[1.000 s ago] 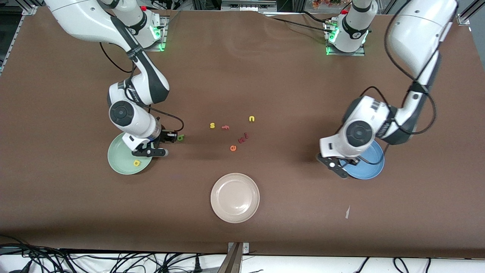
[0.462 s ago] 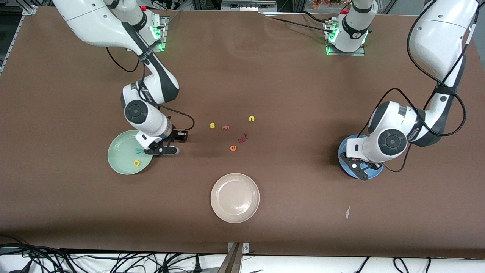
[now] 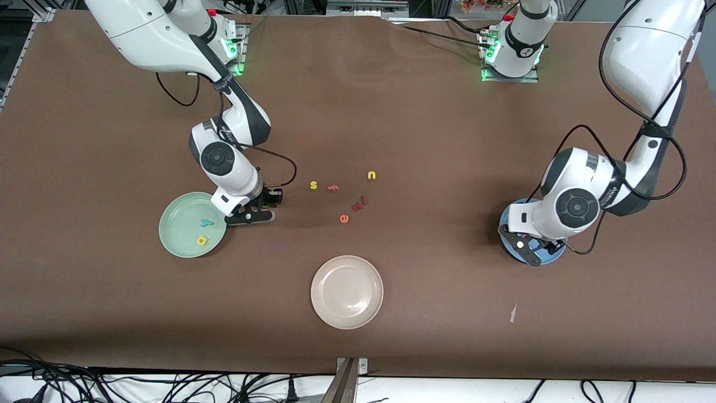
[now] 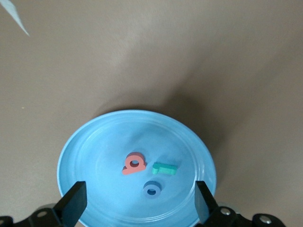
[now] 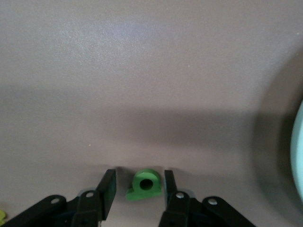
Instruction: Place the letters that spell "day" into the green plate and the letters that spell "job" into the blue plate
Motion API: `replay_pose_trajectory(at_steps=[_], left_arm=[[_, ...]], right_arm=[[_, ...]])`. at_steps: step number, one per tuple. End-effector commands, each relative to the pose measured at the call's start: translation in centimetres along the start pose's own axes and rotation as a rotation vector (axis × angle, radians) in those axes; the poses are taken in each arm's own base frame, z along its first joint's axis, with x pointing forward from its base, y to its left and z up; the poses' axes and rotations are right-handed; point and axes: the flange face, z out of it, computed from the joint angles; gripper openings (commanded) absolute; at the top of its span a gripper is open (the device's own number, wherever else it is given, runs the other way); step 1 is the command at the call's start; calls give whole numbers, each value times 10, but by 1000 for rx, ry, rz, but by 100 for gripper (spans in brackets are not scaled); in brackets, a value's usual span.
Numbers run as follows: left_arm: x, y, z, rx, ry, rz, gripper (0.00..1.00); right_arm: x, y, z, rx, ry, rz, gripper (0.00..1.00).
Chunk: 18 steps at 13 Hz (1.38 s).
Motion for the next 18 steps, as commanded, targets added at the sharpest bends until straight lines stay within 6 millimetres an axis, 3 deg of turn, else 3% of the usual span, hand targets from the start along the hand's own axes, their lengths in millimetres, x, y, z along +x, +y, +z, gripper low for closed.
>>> replay_pose_trajectory(at_steps=[1,4,8,10,12,14,16,17,18], left_arm=[[-19,2,-60,-44,42,-77,100],[-41,-4,-122,-120,87,-190,100],[-81,9,-223,-112,64,-404,100],[-108,6,-256,-119,75,-475,100],[-119,9,-264,-168,105,-501,100],[-112,21,-277,-168,121,-502,100],[-119,20,-278,-144,110,-546,100],[-131,14,-284,-136,116,-634,100],[-140,16,-289,-138,127,-748,100]], right_arm=[[-6,0,0,-11,13,-14,49],[-16,-2,10,1,21,-20,49],[-19,-2,12,4,25,-22,46],[-19,-2,12,4,25,-27,40],[-18,-1,11,3,25,-33,33],[-16,0,7,1,28,-34,28],[-7,3,-15,-10,43,-61,28],[1,16,-34,-27,39,-60,28],[11,43,-54,-37,48,-48,28]])
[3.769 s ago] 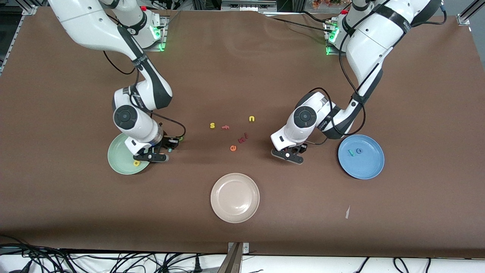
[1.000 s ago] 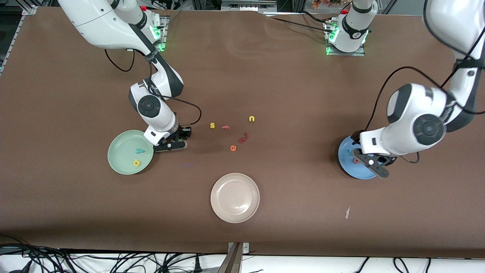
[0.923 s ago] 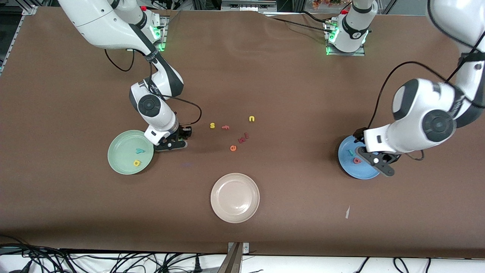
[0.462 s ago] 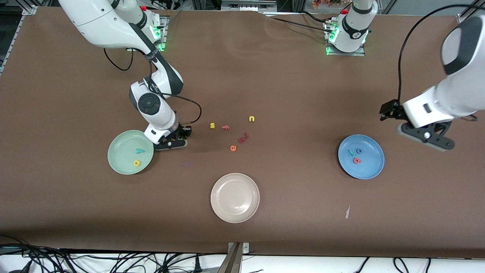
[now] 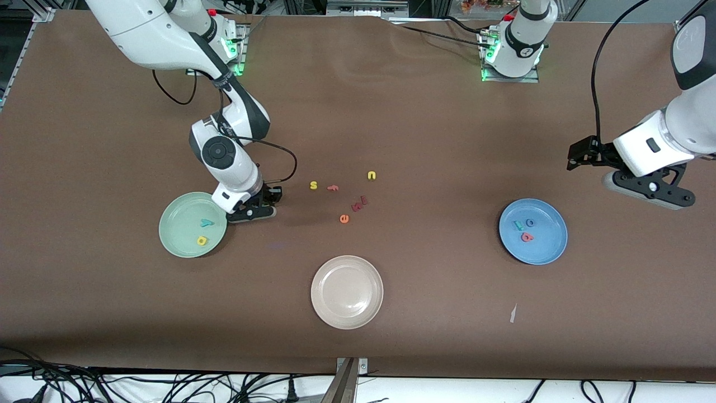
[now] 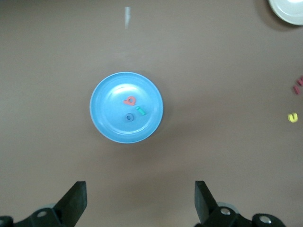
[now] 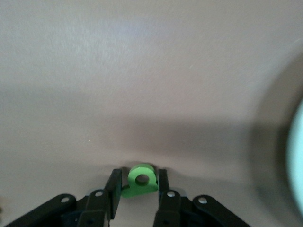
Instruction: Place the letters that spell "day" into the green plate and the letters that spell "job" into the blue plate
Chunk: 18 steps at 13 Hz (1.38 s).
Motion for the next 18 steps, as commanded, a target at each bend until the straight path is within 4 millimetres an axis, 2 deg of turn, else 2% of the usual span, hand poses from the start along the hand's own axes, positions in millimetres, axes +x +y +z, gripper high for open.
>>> replay_pose_trajectory(at_steps=[1,2,3,4,5,6,7,8,10,12,15,17,18], left_arm=[[-26,-1,-22,-5,85,-241,100],[-35,2,-23,-3,141,-323,100],[-44,4,-27,2,163,-329,100],[-48,6,-33,7,174,-322,100],[-52,9,-34,11,172,-286,100],[-54,10,-34,17,170,-220,100],[-54,10,-33,17,162,-195,100],[-54,4,-32,8,154,-213,100],[-56,-13,-30,1,107,-234,100],[-55,-17,-29,0,100,-244,100],[-55,-18,-29,0,98,-251,100],[-55,-18,-29,0,100,-251,100],[-55,-18,-29,0,100,-250,100]], right_arm=[[17,59,-56,-39,21,-54,28],[22,93,-67,-51,11,-101,28],[26,123,-74,-57,2,-152,28],[28,148,-77,-58,1,-198,29],[28,164,-77,-57,-1,-217,35],[28,174,-76,-57,-4,-221,60],[27,179,-76,-55,-4,-205,90],[27,179,-77,-43,-7,-178,100],[34,181,-95,13,-38,-78,100],[49,185,-134,13,-88,-14,100],[60,187,-209,-8,-113,90,100],[48,178,-263,-31,-114,107,100],[40,166,-288,-44,-102,93,100]])
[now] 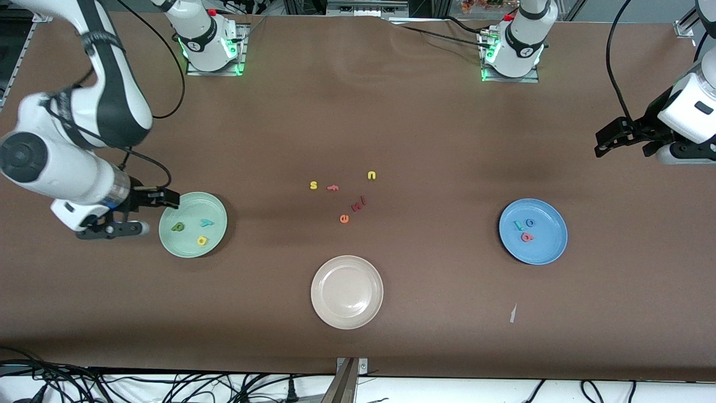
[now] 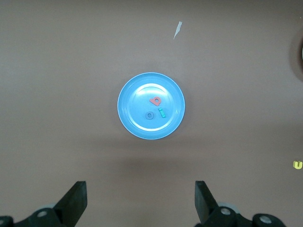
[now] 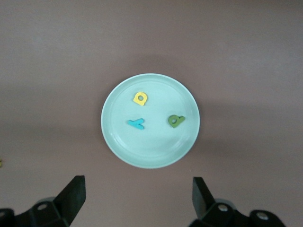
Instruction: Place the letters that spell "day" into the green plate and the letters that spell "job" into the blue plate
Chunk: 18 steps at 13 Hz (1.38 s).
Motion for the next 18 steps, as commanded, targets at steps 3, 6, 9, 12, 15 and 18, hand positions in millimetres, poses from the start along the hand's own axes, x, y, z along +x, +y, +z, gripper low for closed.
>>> replay_pose_trajectory(at_steps=[3,6,9,12,15,18], left_arm=[[0,0,-4,-27,-5,16,100],[0,1,-5,-27,-4,22,100],[0,1,-5,-24,-4,22,100],[1,0,-3,-24,-7,19,100],[1,1,-2,-24,-8,21,100],[1,1,-2,-24,-8,22,100]], right_arm=[[-47,-8,-77,33,-14,62,100],[-48,-1,-81,46,-5,81,100],[-48,6,-82,45,-2,93,100],[-53,29,-94,60,20,131,100],[-54,29,-95,60,20,131,100],[-53,26,-96,59,28,127,100]])
